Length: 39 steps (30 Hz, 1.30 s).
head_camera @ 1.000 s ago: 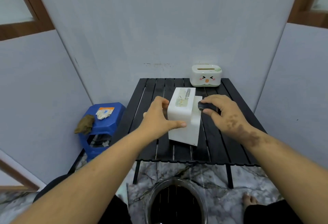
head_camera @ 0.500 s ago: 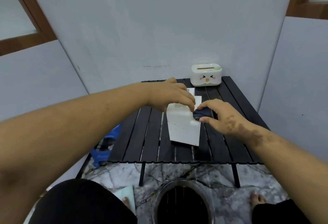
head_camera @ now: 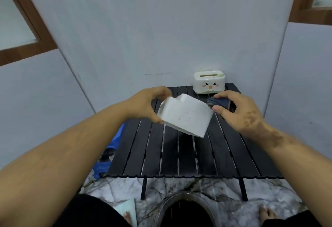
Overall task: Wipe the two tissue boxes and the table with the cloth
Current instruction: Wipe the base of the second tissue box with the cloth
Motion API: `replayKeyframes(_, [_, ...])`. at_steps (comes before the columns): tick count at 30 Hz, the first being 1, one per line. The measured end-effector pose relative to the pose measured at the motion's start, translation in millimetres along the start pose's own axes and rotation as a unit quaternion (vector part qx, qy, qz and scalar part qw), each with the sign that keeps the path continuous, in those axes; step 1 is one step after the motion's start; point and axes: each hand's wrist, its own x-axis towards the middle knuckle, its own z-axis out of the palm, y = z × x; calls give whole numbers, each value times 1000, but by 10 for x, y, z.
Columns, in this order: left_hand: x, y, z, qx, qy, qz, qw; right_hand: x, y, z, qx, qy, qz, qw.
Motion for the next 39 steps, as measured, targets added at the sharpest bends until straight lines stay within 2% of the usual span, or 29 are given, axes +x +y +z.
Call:
replayKeyframes(5, [-338, -121, 431, -76, 130, -62, 987, 3, 47, 187, -39, 19, -21, 999])
replayKeyframes(9, [-517, -114, 840, -132, 221, -106, 960, 37, 65, 317, -67, 21, -39, 997])
replayKeyframes(14, [-545, 27, 1086, -153, 289, -118, 938, -20, -15, 583, -66, 34, -50, 996])
replayKeyframes(17, [-524, 89, 1187, -165, 319, -112, 926, -139, -246, 868, -52, 28, -122, 991])
replayKeyframes(19, [-507, 92, 1208, -172, 331, -111, 921, -186, -348, 967, -35, -29, -192, 980])
replayKeyframes(21, [-493, 71, 1192, -167, 331, -112, 922, -58, -228, 896, -33, -34, -201, 978])
replayKeyframes(25, [-471, 33, 1184, -150, 326, -118, 926, 160, 84, 677, -42, 61, -28, 997])
replayKeyframes(27, [-455, 30, 1186, -162, 330, -116, 923, 83, -51, 813, -47, 62, -83, 994])
replayKeyframes(29, [-455, 19, 1169, -185, 337, -113, 916, -52, -264, 993, -24, -1, -192, 981])
replayKeyframes(31, [-452, -10, 1140, -200, 333, -111, 915, -23, -307, 1013, -20, -58, -251, 966])
replayKeyframes(33, [-448, -35, 1129, -196, 329, -113, 917, 133, -159, 928, -22, -25, -215, 976])
replayKeyframes(36, [-429, -31, 1161, -179, 328, -123, 919, 262, 46, 786, -13, 41, -76, 996])
replayKeyframes(37, [-426, -28, 1174, -180, 330, -124, 918, 236, 17, 825, -20, 51, -72, 996])
replayKeyframes(39, [-424, -30, 1185, -194, 338, -125, 912, 112, -180, 983, -27, 29, -146, 988])
